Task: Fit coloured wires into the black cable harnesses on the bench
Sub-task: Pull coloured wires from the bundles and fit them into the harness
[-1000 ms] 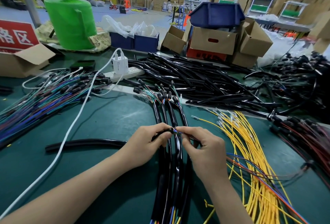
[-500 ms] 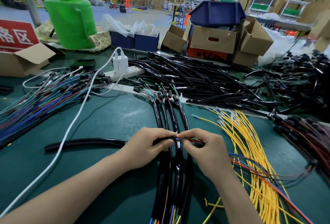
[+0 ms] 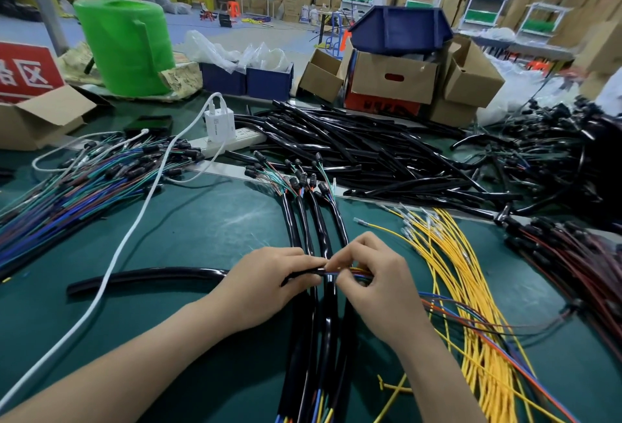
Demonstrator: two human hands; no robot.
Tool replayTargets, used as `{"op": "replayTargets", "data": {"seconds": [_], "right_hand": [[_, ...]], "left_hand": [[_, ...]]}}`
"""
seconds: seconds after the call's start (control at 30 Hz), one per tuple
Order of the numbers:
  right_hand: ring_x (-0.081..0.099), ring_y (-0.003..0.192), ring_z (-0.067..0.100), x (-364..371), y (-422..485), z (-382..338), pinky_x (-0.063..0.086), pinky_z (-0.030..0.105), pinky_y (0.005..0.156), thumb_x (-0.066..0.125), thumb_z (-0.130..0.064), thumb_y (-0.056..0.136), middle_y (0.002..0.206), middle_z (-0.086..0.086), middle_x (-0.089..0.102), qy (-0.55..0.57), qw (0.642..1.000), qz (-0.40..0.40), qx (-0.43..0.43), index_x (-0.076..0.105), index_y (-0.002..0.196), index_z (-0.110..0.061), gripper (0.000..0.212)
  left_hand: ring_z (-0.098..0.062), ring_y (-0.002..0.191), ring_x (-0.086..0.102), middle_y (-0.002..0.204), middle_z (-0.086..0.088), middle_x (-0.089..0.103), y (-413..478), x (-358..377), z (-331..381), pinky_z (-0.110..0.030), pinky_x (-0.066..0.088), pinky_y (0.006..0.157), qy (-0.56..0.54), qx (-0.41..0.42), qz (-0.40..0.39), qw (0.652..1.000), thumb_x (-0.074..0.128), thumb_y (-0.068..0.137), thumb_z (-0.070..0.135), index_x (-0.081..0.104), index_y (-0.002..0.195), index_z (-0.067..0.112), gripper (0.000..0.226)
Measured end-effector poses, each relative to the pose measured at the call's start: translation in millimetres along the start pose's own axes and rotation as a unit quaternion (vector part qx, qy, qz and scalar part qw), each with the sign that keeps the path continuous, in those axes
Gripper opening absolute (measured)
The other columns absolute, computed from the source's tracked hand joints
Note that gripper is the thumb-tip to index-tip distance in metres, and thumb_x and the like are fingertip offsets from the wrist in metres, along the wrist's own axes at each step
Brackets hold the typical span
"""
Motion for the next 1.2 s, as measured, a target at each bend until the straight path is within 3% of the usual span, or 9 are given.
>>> {"op": "replayTargets", "data": {"seconds": [0.27, 0.3, 0.4, 0.53, 0.67, 0.77, 0.93, 1.07, 1.2], "right_hand": [[0.044, 0.061, 0.002, 7, -4, -11, 0.037, 0.014, 0.056, 0.047, -0.015, 0.079, 0.077, -0.011, 0.05, 0.038, 0.999, -0.004, -0.004, 0.046, 0.088, -0.027, 0.015], [0.047, 0.062, 0.003, 5, -4, -7, 0.038, 0.018, 0.057, 0.044, -0.024, 0.084, 0.077, -0.011, 0.052, 0.005, 1.0, 0.012, 0.008, 0.045, 0.088, -0.028, 0.006], [0.057, 0.064, 0.024, -8, -5, 10, 0.038, 0.033, 0.055, 0.026, -0.045, 0.097, 0.063, -0.006, 0.054, -0.194, 0.977, 0.06, 0.064, 0.04, 0.091, -0.027, 0.024], [0.053, 0.052, 0.024, -18, -5, 19, 0.031, 0.029, 0.047, 0.036, -0.025, 0.098, 0.05, -0.007, 0.043, -0.254, 0.958, 0.107, 0.079, 0.041, 0.103, -0.023, 0.007], [0.056, 0.056, 0.032, -9, -3, 5, 0.043, 0.037, 0.055, 0.035, -0.025, 0.098, 0.049, -0.005, 0.039, -0.258, 0.962, 0.085, 0.034, 0.041, 0.117, -0.026, 0.02], [0.055, 0.055, 0.033, -6, -4, -4, 0.044, 0.04, 0.057, 0.029, -0.03, 0.099, 0.048, -0.006, 0.038, -0.228, 0.97, 0.086, 0.003, 0.044, 0.122, -0.026, 0.027], [0.058, 0.062, 0.028, 3, -7, -17, 0.046, 0.041, 0.067, 0.007, -0.063, 0.088, 0.055, -0.002, 0.056, -0.137, 0.988, 0.052, -0.041, 0.034, 0.123, -0.04, 0.05], [0.053, 0.055, 0.026, -4, -7, -11, 0.045, 0.039, 0.062, 0.005, -0.065, 0.087, 0.046, -0.007, 0.039, -0.17, 0.982, 0.08, -0.025, 0.043, 0.124, -0.035, 0.061], [0.055, 0.056, 0.025, -17, -7, 8, 0.038, 0.031, 0.054, 0.005, -0.057, 0.093, 0.046, -0.008, 0.038, -0.255, 0.959, 0.109, 0.055, 0.051, 0.108, -0.031, 0.055]], "left_hand": [[-0.022, 0.077, 0.061, 0.084, 0.002, 0.064, 2, -4, 27, -0.036, 0.049, 0.064, 0.036, 0.046, 0.006, 0.998, 0.039, 0.093, 0.044, 0.066, 0.098, 0.013, 0.042], [-0.022, 0.076, 0.06, 0.081, 0.002, 0.063, 2, -6, 27, -0.037, 0.049, 0.064, 0.038, 0.037, 0.008, 0.999, 0.041, 0.093, 0.042, 0.065, 0.095, 0.013, 0.038], [-0.012, 0.068, 0.051, 0.071, 0.015, 0.056, 6, -22, 17, -0.038, 0.047, 0.067, 0.029, -0.01, 0.031, 0.999, 0.048, 0.093, 0.033, 0.065, 0.092, 0.016, 0.024], [-0.008, 0.071, 0.048, 0.07, 0.018, 0.05, 7, -28, 12, -0.036, 0.046, 0.07, 0.088, -0.026, -0.037, 0.995, 0.048, 0.096, 0.035, 0.059, 0.092, 0.024, 0.016], [-0.017, 0.096, 0.056, 0.101, 0.01, 0.06, 10, -16, 27, -0.039, 0.045, 0.082, 0.153, 0.007, -0.109, 0.982, 0.038, 0.099, 0.037, 0.056, 0.109, 0.023, 0.024], [-0.021, 0.098, 0.056, 0.104, 0.004, 0.061, 14, -16, 31, -0.038, 0.044, 0.082, 0.163, 0.022, -0.108, 0.98, 0.039, 0.1, 0.034, 0.056, 0.11, 0.019, 0.025], [-0.015, 0.084, 0.057, 0.092, 0.005, 0.065, 13, -15, 40, -0.031, 0.045, 0.075, 0.075, 0.064, -0.108, 0.989, 0.047, 0.098, 0.029, 0.061, 0.11, 0.018, 0.021], [-0.004, 0.056, 0.045, 0.056, 0.015, 0.05, 4, -22, 15, -0.019, 0.036, 0.058, 0.01, -0.04, -0.144, 0.989, 0.045, 0.097, 0.037, 0.06, 0.091, 0.02, 0.024], [-0.001, 0.051, 0.045, 0.051, 0.015, 0.048, -2, -44, -5, -0.013, 0.031, 0.052, 0.028, -0.081, -0.122, 0.989, 0.046, 0.097, 0.033, 0.053, 0.075, 0.031, 0.023]]}}
Point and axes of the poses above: each hand's wrist, its own y-axis towards the middle knuckle, its own x-axis out of the palm, z = x × y, the point moved 5 cm from there along y, towards the middle knuckle
